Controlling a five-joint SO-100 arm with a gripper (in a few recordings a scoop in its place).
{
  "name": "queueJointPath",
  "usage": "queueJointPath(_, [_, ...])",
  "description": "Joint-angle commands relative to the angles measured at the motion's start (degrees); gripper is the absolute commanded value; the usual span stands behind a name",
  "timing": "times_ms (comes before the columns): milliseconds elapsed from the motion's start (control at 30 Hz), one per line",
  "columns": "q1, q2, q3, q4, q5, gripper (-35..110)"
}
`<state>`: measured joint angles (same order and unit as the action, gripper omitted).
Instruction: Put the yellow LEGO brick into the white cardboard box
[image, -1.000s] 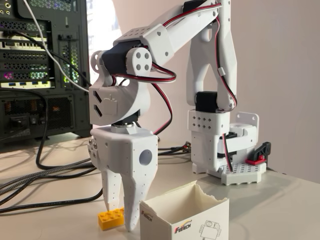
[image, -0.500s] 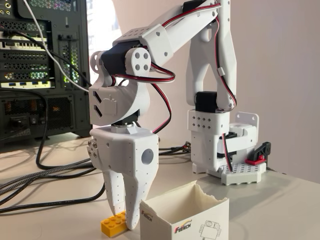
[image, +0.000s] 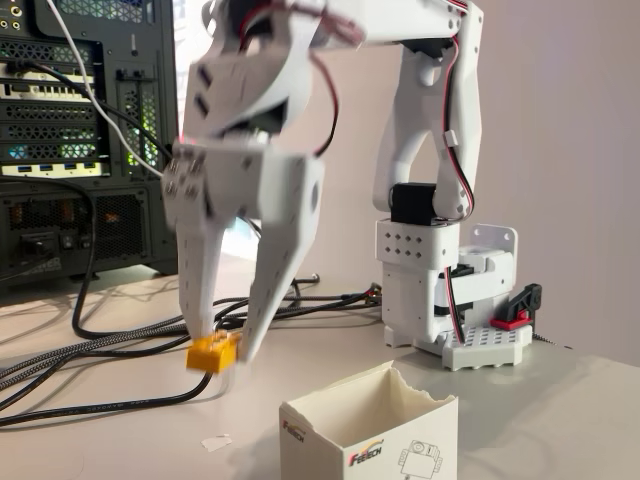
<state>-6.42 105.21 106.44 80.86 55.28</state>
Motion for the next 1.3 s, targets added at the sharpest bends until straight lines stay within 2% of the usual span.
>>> queueJointPath(0, [-8.96,7.73,-8.88,2.2,-3.6,-9])
queueJointPath(233, [-18.02,6.77,-9.4,0.44,0.26,-9])
queueJointPath(567, [-19.86,9.23,-5.71,-1.58,0.44,-9])
queueJointPath(867, [-19.16,12.13,-2.29,-1.14,0.18,10])
queueJointPath(1033, [-18.81,12.92,-1.76,-0.62,-0.44,13])
queueJointPath(1167, [-18.02,13.45,-1.85,-0.62,-1.32,7])
queueJointPath(1267, [-16.96,13.97,-1.58,-1.85,-3.16,-6])
